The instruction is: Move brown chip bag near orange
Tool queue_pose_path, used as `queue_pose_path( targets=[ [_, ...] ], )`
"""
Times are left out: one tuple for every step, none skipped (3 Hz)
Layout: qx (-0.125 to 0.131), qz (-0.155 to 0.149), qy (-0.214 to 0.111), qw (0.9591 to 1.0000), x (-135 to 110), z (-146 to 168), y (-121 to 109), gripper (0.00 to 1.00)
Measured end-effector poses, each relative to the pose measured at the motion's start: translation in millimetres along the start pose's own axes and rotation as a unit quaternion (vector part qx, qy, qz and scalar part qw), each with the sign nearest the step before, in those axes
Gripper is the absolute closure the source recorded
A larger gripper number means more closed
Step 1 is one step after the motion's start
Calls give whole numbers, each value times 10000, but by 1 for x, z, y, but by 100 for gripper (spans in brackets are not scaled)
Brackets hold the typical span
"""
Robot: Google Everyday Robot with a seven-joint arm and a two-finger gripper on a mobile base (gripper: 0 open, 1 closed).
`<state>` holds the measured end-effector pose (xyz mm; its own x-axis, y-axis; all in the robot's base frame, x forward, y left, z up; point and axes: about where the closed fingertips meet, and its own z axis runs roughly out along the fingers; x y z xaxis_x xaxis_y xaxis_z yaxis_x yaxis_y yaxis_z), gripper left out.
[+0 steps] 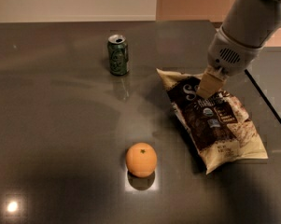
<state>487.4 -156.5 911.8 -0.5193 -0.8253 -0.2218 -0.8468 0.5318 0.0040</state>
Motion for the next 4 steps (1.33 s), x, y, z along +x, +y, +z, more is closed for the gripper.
queue_pose_path(
  targets=[
    [-92, -68, 49, 9999, -1, 9, 19, 100],
    [-167, -138, 71, 9997, -6, 15, 38, 100],
    [-243, -152, 36, 9996, -11, 19, 53, 100],
    [-309, -204, -7, 9993, -19, 19, 69, 100]
  ],
)
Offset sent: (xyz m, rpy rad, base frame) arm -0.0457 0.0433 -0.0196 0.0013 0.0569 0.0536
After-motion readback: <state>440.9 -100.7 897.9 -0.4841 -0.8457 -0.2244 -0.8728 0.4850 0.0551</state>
